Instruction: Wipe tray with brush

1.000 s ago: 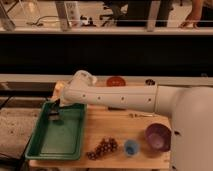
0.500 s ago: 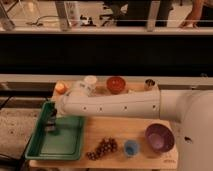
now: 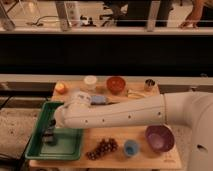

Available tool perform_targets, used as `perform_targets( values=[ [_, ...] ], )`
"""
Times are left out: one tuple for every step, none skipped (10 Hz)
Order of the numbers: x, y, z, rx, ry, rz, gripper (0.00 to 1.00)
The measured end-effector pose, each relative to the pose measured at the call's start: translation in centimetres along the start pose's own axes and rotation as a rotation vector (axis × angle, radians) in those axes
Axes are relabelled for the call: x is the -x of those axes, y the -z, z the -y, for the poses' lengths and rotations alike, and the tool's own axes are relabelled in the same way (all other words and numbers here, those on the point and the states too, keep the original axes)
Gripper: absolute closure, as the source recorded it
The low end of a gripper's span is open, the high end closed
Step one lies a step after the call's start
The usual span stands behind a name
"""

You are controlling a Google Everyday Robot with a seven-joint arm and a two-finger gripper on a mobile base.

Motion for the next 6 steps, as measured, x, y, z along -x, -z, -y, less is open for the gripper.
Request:
perform_targets(
  values=[
    [0.0,0.4,-0.4,0.002,-0.007,-0.001,1.0],
    [0.1,1.0,-1.0,0.003,-0.015,-0.003,1.0],
    [0.3,1.6,-1.5,0.004,-0.025,-0.004,1.0],
    [0.4,2.1,-2.1,0.004,-0.036,-0.005,1.0],
    [0.4,2.6,-2.6,0.002,-0.048,-0.007,1.0],
    [0.3,3.0,-3.0,-0.002,-0.061,-0.009,1.0]
  ],
)
